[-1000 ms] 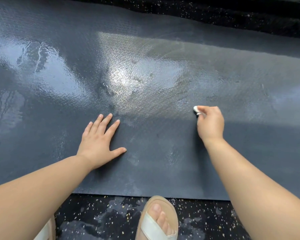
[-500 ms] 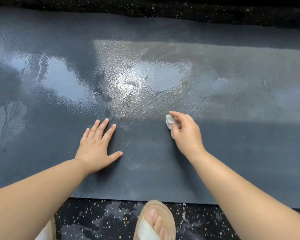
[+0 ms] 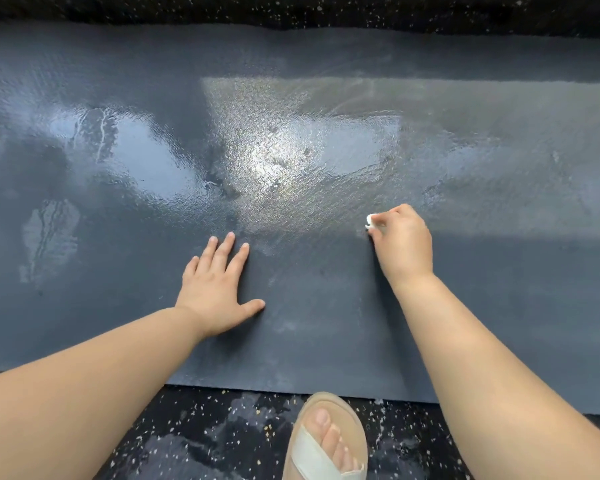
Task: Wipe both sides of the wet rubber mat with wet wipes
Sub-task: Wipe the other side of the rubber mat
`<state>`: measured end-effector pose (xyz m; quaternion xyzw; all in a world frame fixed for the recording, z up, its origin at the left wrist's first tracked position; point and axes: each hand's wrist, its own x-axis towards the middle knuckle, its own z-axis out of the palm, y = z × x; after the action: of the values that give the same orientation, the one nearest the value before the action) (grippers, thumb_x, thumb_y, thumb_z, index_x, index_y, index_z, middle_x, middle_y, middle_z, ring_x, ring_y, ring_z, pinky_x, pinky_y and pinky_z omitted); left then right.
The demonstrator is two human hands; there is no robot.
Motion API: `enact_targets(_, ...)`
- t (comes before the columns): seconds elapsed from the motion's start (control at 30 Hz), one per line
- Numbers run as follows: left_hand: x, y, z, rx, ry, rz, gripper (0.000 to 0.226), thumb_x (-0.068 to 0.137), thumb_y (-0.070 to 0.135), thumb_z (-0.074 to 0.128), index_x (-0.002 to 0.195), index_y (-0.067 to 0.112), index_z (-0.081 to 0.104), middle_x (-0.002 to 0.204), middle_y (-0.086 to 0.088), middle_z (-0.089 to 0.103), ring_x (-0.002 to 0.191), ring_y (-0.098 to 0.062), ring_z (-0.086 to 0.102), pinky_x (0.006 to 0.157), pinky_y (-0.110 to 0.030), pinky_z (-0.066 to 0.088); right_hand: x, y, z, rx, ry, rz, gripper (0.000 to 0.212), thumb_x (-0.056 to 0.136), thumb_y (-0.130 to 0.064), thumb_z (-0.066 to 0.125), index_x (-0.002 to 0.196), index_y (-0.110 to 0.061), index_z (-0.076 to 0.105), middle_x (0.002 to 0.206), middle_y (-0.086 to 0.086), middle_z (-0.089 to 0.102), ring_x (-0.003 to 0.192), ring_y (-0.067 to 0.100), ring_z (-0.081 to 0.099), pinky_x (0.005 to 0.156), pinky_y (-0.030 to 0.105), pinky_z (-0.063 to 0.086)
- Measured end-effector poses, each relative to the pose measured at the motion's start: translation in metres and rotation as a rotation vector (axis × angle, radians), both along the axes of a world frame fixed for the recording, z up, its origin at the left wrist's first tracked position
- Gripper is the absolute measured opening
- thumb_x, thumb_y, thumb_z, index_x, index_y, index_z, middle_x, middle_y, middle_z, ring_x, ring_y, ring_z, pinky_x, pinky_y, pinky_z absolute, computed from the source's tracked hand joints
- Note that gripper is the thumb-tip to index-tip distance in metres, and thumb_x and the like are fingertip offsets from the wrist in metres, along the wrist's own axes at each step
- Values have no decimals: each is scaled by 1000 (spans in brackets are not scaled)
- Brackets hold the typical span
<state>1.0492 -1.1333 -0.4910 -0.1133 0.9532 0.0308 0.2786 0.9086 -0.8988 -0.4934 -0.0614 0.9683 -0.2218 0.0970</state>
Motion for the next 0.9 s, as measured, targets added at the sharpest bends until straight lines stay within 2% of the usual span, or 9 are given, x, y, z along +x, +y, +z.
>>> enact_targets(0.2,6,-19,2,75,83,-55,76,88,60,43,150,34,8,159,6,-7,145,-17,-8,116,-37,3,50,-27,3,-51,34,-81,19,91,-12,55,104,-10,69,102,13,59,94,32,56,83,38,42)
enact_targets(0.33,16,-41,2,90,93,-139,69,90,55,41,149,38,8,158,9,-6,145,-16,-9,115,-37,3,162,-92,12,-158,2,356,9,74,-10,73,77,-17,71,74,2,59,63,26,56,55,27,50)
enact_targets(0.4,18,-49,-1,79,92,-207,70,90,57,38,149,40,5,158,8,-9,145,-16,-10,115,-37,4,177,-96,11,-242,-4,457,12,70,-10,77,75,-19,71,72,-2,61,60,23,56,54,23,49)
enact_targets(0.47,18,-53,-3,62,113,-251,70,90,58,37,149,40,4,158,7,-7,145,-17,-8,112,-37,7,156,-79,11,-252,75,283,10,77,-9,73,84,-16,73,79,1,66,68,27,60,67,26,47)
enact_targets(0.57,19,-53,-5,66,147,-267,68,90,59,35,149,39,6,159,5,-4,145,-19,-6,110,-38,9,112,-33,10,-90,114,-223,19,88,-14,64,106,-11,69,102,9,66,93,31,59,88,29,41)
enact_targets(0.63,20,-57,-5,81,144,-292,67,90,58,35,149,39,7,159,5,-4,145,-19,-5,112,-40,8,99,-13,8,-11,66,-443,21,93,-15,56,109,-10,67,109,11,61,102,32,56,92,35,41)
enact_targets(0.7,20,-64,-5,115,125,-322,67,91,56,36,149,39,7,159,5,-5,145,-18,-7,113,-40,7,107,-20,4,8,30,-561,19,94,-14,53,104,-11,69,109,9,59,105,31,54,89,31,40)
enact_targets(0.77,19,-73,-5,155,102,-358,68,91,54,38,149,39,7,159,7,-8,145,-17,-9,114,-40,6,131,-54,2,1,23,-547,18,92,-11,55,99,-12,71,106,8,60,102,28,55,86,31,40)
enact_targets(0.9,13,-84,1,248,58,-404,65,91,51,40,149,38,12,159,7,-8,145,-15,-8,113,-39,8,200,-135,10,-113,-56,-161,6,84,-8,67,84,-9,73,88,8,63,82,28,60,78,36,48)
